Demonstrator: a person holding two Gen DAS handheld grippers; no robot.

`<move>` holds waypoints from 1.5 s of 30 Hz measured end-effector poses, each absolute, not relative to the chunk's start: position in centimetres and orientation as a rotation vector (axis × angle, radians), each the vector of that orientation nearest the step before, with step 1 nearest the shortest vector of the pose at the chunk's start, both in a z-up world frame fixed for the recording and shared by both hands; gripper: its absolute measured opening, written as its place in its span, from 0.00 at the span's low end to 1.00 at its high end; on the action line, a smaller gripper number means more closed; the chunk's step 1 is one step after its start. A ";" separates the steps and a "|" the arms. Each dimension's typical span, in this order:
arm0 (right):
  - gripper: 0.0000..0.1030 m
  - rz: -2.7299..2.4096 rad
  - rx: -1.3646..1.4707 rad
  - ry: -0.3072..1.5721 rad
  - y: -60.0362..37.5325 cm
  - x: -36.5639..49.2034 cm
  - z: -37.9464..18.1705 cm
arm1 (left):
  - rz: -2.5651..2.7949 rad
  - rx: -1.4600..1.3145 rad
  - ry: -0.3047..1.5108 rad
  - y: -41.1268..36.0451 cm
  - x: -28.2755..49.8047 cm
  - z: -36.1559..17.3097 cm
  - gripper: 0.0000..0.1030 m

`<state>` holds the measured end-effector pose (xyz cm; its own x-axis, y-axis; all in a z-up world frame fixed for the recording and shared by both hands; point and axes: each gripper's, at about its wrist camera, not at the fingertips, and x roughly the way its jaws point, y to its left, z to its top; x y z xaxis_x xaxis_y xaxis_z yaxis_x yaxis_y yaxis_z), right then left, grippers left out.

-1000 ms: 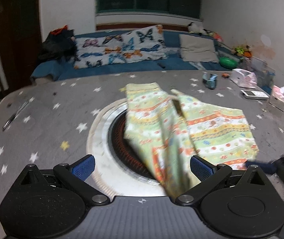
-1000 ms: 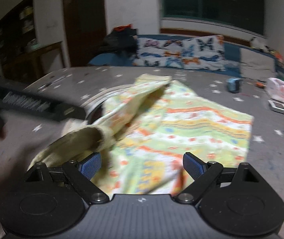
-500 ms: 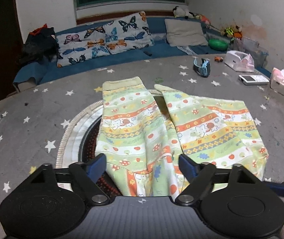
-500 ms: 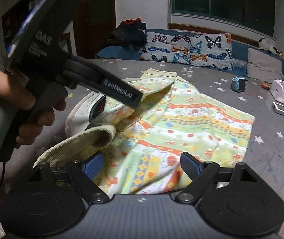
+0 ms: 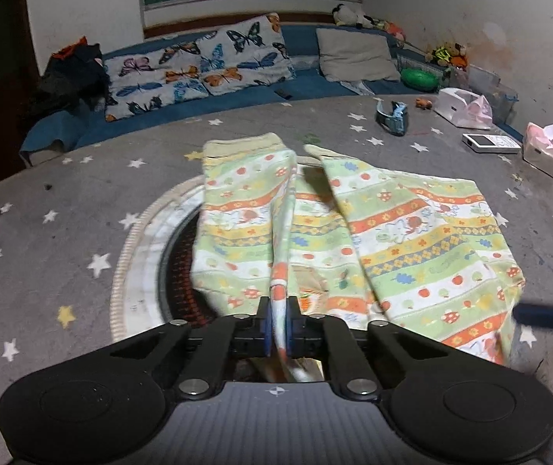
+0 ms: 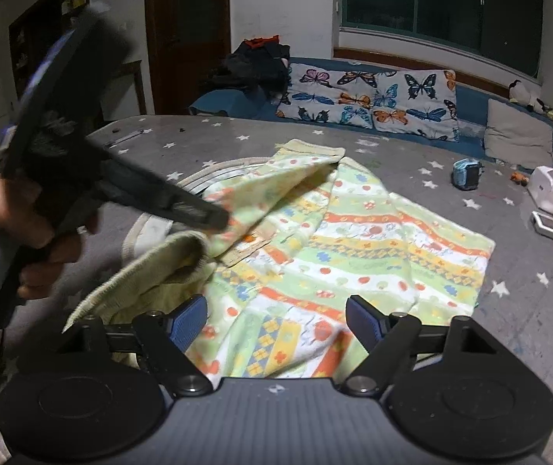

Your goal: Fold clothes

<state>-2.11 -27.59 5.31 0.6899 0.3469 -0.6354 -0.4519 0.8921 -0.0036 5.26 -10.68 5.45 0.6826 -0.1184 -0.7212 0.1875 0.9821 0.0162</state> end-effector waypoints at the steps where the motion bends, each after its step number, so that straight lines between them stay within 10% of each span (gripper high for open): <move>1: 0.77 0.442 -0.165 0.672 -27.8 -1.9 5.4 | -0.163 0.091 0.798 -10.2 4.9 5.5 0.05; 17: 0.66 0.297 -0.118 0.678 -30.7 9.3 5.0 | -0.136 0.002 0.845 -4.6 0.8 4.8 0.06; 21: 0.65 0.290 -0.113 0.700 -30.1 12.7 4.0 | -0.168 0.017 0.832 -4.6 1.4 5.8 0.15; 25: 0.59 0.286 -0.098 0.738 -29.9 15.3 2.9 | -0.183 0.043 0.774 -4.9 2.0 7.5 0.47; 30: 0.44 0.303 -0.068 0.778 -29.9 16.8 1.8 | -0.214 0.131 0.736 -6.8 4.9 7.8 0.51; 38: 0.24 0.319 -0.044 0.786 -30.4 16.9 1.8 | -0.228 0.271 0.785 -10.3 9.6 4.3 0.48; 40: 0.19 0.319 -0.036 0.783 -30.4 16.8 1.9 | -0.208 0.252 0.799 -9.7 10.4 3.8 0.24; 45: 0.07 0.312 -0.014 0.755 -30.6 15.9 2.5 | -0.152 0.166 0.811 -7.3 10.7 3.7 0.06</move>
